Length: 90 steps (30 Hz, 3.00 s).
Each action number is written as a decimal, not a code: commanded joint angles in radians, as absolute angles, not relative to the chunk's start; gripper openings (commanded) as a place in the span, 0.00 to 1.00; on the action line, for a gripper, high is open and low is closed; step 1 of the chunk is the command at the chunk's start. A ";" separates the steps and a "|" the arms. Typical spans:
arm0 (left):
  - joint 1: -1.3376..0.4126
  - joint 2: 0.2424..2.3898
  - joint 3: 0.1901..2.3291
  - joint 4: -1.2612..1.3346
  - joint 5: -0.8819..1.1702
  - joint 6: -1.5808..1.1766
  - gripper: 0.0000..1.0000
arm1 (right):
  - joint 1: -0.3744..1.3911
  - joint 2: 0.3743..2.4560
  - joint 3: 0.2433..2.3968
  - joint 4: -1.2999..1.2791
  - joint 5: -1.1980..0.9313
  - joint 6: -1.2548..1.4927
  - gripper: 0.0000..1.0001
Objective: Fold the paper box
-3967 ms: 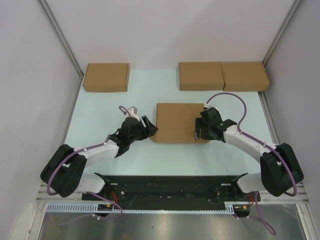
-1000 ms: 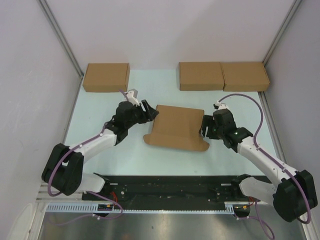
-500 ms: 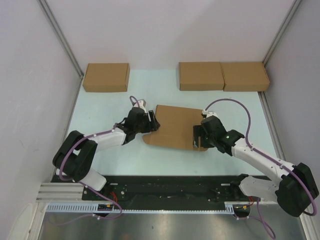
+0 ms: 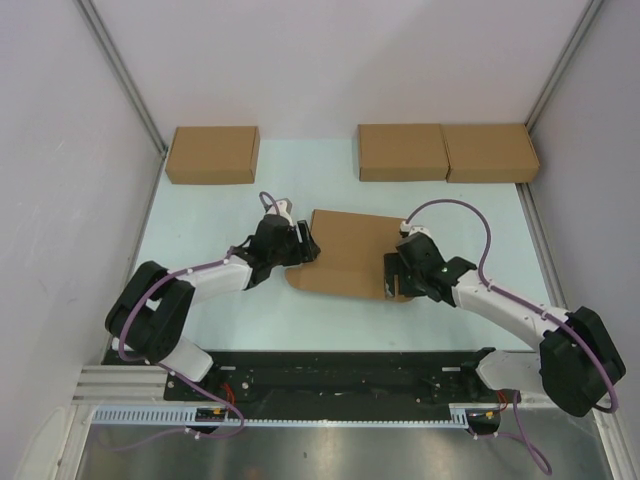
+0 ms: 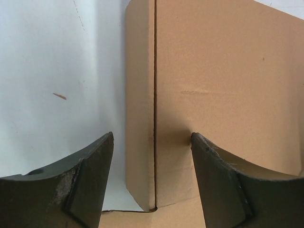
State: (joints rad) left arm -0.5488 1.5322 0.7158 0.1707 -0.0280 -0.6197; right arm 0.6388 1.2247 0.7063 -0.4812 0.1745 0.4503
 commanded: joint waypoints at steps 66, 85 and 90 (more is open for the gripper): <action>-0.543 1.582 0.721 0.190 -0.021 -0.629 0.72 | 0.330 1.008 0.388 0.044 -0.431 0.656 1.00; -0.545 1.585 0.709 0.202 -0.020 -0.640 0.72 | 0.353 1.029 0.406 0.058 -0.512 0.755 1.00; -0.545 1.574 0.704 0.199 -0.031 -0.638 0.72 | 0.359 1.009 0.443 -0.069 -0.505 0.707 1.00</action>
